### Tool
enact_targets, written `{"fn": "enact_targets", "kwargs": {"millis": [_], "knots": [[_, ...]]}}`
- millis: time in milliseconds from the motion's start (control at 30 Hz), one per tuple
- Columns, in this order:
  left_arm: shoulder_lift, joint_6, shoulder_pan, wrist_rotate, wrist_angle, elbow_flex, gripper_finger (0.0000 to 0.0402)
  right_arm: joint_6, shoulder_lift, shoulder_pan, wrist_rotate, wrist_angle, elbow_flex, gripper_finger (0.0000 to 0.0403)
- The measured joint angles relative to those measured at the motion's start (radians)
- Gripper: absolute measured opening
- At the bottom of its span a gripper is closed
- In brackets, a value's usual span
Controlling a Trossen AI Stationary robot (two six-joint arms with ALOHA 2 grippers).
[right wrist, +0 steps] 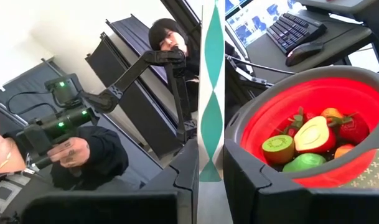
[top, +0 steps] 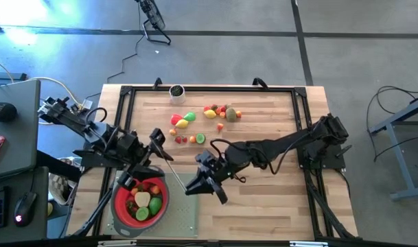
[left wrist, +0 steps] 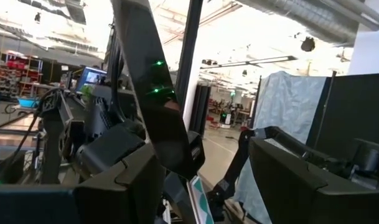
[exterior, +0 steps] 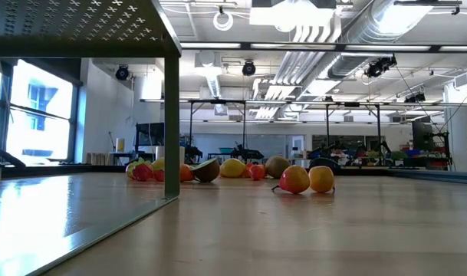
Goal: Pick & Place Fruit
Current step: Put the table knife on the shelf
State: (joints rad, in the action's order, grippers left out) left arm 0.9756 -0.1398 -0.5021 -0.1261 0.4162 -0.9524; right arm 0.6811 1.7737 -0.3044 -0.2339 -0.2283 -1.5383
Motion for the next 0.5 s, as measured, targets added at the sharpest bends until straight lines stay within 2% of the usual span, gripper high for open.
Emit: {"fn": "enact_targets", "kwargs": {"millis": [200, 500], "knots": [[0.006, 0.0, -0.002, -0.008, 0.0, 0.0, 0.0203, -0.001, 0.0, 0.005, -0.005, 0.0, 0.0, 0.0041], [0.01, 0.001, -0.002, -0.011, 0.0, 0.0, 0.01, -0.003, 0.0, 0.006, -0.012, 0.0, 0.0, 0.0041]]}}
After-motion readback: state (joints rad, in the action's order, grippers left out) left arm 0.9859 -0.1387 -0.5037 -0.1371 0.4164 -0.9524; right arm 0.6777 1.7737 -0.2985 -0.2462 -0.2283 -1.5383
